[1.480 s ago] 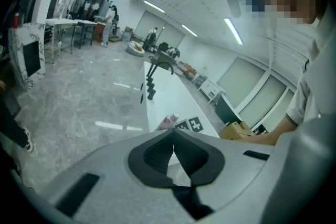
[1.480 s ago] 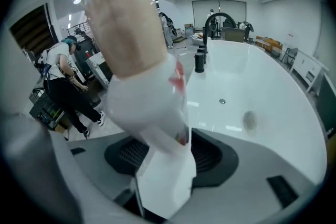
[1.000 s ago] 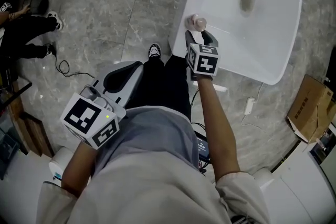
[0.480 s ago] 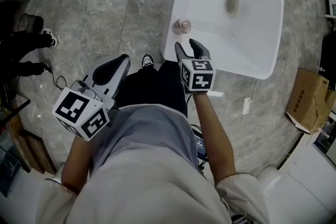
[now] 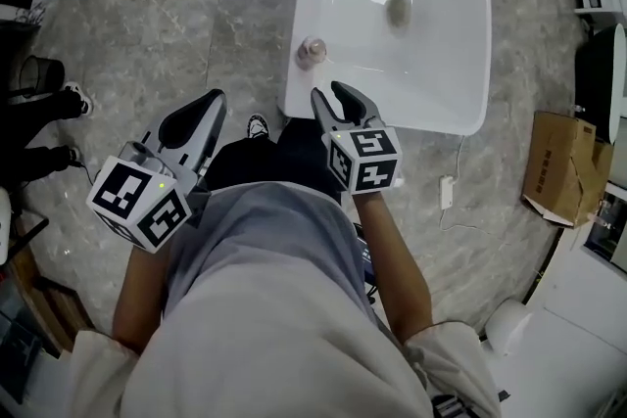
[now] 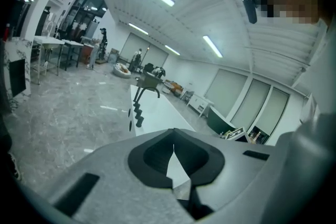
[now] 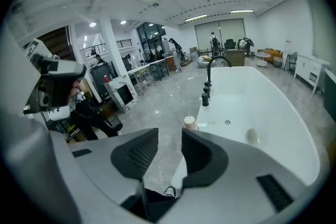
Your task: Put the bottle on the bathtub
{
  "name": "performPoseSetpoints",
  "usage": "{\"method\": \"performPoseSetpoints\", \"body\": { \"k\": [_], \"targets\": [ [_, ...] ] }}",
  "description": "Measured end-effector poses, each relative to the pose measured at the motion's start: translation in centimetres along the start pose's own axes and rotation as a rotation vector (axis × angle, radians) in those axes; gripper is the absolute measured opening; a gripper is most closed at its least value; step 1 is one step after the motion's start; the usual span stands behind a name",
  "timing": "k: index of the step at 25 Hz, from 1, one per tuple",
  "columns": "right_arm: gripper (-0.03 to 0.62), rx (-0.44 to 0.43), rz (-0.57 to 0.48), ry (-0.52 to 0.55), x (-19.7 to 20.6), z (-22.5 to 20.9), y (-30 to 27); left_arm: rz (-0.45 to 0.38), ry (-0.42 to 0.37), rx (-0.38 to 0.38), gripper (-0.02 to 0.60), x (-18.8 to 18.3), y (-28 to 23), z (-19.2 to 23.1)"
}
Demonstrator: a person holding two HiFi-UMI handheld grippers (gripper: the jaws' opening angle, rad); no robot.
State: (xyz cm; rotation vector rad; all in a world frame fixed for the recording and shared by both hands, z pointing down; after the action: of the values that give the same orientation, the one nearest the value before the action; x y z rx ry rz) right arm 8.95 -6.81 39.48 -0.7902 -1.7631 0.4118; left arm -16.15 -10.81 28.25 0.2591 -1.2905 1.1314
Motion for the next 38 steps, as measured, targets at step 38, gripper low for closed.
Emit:
{"method": "performPoseSetpoints", "body": {
  "k": [38],
  "targets": [
    [0.011,0.075,-0.142,-0.04,-4.1,3.0,9.3,0.023,0.004,0.043,0.006,1.0,-0.5,-0.4]
  ]
}}
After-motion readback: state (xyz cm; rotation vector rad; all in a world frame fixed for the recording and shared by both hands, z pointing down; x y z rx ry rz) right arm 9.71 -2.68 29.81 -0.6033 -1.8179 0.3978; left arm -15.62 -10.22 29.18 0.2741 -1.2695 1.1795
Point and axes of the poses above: the fingertips, and each gripper's own axes: y backward along the fingers, z to its left, x out of its underside, the point moved 9 cm from there along y, backward along the fingers, and after that the axes turned 7 degrees about -y, right-handed, at the moved point
